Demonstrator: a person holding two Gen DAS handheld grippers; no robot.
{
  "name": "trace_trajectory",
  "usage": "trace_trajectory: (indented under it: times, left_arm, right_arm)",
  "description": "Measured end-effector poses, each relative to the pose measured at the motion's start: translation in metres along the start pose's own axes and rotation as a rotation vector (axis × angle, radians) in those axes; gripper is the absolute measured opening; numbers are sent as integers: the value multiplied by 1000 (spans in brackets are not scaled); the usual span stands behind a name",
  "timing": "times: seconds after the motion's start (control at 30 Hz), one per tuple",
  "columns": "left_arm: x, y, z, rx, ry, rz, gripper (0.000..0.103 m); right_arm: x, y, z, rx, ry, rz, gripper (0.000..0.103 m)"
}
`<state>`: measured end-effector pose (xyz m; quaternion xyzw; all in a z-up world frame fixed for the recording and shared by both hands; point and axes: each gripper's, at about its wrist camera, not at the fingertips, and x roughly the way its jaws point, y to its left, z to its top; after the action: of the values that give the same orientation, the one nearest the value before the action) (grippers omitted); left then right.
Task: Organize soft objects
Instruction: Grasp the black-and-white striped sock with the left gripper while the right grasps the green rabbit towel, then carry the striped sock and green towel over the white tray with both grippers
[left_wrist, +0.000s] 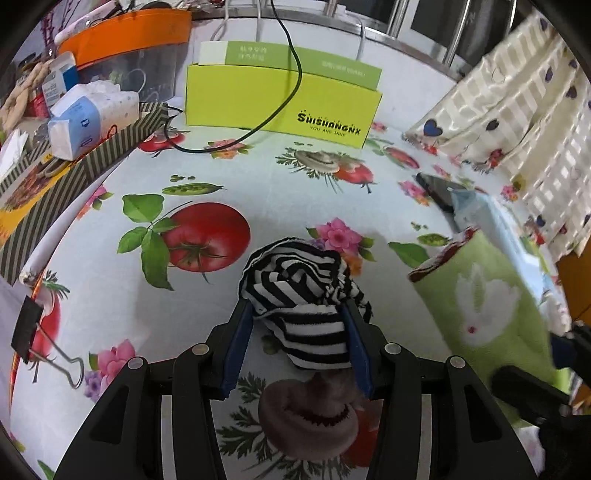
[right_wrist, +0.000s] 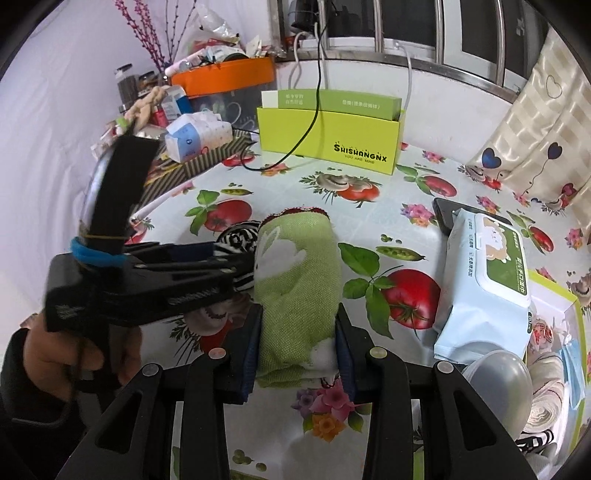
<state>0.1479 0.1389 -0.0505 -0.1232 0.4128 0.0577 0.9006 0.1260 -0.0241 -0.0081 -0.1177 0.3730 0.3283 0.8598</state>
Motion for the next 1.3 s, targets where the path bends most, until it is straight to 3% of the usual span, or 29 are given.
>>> trace_trajectory:
  times: [0.13,0.2,0.3,0.93,1.3]
  left_arm:
    - [1,-6,-1,33,-5,15,49]
    - [-2,-9,-1,47,-14,12,25]
    - [-8,-15,-4,75,-32,37,14]
    - [-104,-51,-27,68,-176,39,13]
    - [-143,-86,-32,120,-235,28,13]
  right_arm:
    - [-4,-2,-2,3,-6,-3,35]
    - [-6,-4,-3,6,-11,-5,35]
    - [-12,-6,-4,10,-19,-5,35]
    - [-73,-9,-21,7,-97,5,35]
    - [-113,-14,-31,7,-152,-16,35]
